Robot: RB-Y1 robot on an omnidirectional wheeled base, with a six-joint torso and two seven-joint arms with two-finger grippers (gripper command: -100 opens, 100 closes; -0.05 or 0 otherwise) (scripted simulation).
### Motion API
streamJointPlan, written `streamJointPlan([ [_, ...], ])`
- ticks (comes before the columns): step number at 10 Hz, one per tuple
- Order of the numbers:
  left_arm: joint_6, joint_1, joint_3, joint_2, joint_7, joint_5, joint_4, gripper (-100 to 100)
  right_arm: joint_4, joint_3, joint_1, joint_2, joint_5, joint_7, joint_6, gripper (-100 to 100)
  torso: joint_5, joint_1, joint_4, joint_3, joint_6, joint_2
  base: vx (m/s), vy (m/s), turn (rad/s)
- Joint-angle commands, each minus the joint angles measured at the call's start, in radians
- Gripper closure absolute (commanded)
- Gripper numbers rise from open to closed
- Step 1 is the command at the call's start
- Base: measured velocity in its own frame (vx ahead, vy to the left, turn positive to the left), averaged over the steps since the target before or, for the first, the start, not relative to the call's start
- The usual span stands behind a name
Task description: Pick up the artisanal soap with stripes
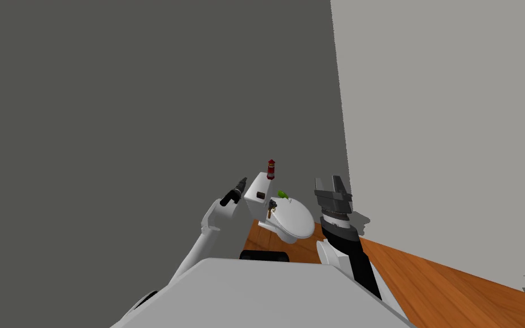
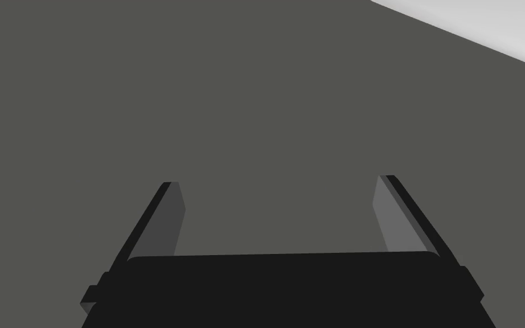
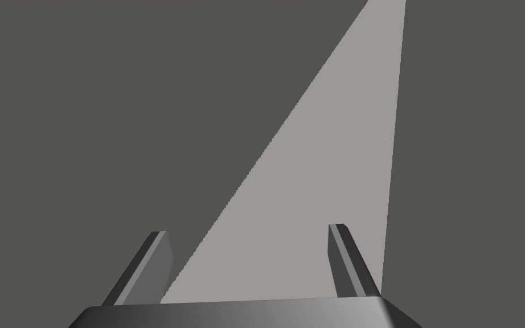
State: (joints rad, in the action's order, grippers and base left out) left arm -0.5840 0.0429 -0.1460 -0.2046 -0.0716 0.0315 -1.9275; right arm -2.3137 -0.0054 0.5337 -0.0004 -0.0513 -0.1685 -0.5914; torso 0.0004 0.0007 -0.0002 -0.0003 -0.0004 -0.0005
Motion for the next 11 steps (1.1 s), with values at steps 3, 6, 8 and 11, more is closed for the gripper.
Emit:
streamJointPlan([
  [3, -0.096, 0.038, -0.001, 0.003, 0.007, -0.001, 0.027, -100, 0.000, 0.000, 0.000, 0.000, 0.000, 0.000, 0.000, 0, 0.000, 0.000, 0.000, 0.000, 0.000, 0.000, 0.005, 0.015, -0.018],
  [6, -0.173, 0.073, 0.000, 0.005, 0.014, -0.005, 0.052, -100, 0.000, 0.000, 0.000, 0.000, 0.000, 0.000, 0.000, 0, 0.000, 0.000, 0.000, 0.000, 0.000, 0.000, 0.006, 0.011, -0.017],
  [8, -0.234, 0.108, 0.001, 0.007, 0.022, -0.009, 0.077, -100, 0.000, 0.000, 0.000, 0.000, 0.000, 0.000, 0.000, 0, 0.000, -0.001, 0.000, 0.000, 0.000, 0.000, 0.009, 0.010, -0.028],
  [11, -0.313, 0.143, 0.003, 0.009, 0.030, -0.015, 0.103, -100, 0.000, 0.000, 0.000, 0.000, 0.000, 0.000, 0.000, 0, 0.000, -0.001, 0.000, 0.000, 0.000, -0.001, 0.010, 0.005, -0.016],
])
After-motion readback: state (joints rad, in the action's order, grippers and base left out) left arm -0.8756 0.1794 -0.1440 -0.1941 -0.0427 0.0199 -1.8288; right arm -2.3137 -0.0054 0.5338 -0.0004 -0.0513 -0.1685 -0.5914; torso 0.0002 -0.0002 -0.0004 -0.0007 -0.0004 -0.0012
